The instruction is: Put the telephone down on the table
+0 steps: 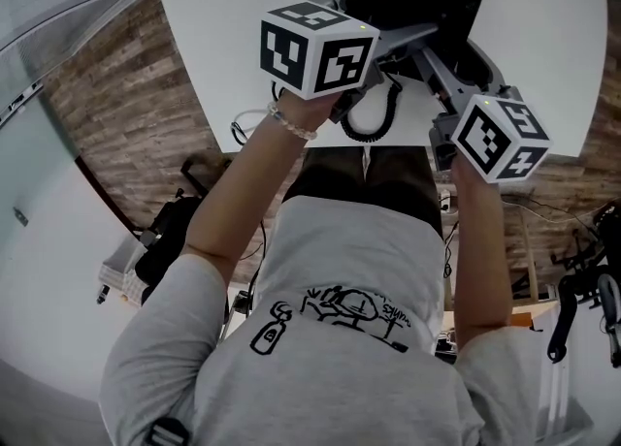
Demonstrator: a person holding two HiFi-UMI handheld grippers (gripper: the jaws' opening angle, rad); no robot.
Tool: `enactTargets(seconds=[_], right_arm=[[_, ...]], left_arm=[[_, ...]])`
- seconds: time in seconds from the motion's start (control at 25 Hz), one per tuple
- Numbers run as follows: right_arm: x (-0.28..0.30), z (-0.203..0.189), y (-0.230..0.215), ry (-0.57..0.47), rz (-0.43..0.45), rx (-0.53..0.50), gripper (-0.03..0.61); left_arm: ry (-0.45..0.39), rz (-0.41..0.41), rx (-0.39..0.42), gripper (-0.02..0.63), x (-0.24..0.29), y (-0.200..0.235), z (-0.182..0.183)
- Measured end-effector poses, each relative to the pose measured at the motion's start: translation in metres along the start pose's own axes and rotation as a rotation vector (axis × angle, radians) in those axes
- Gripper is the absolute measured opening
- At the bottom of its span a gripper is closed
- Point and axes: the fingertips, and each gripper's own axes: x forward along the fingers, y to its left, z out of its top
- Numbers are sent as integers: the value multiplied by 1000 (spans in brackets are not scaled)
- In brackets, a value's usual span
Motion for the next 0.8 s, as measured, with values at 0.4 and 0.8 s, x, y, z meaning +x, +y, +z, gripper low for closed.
enactTargets(seconds=[0.4,0.8], right_arm=[[-24,2,-3,-37,-45,-29,252],[-62,25,36,-91,-27,-127,250]], left_arm=[[-1,82,9,324,-8,10,-7],[-97,175,7,324,-61,-11,5]])
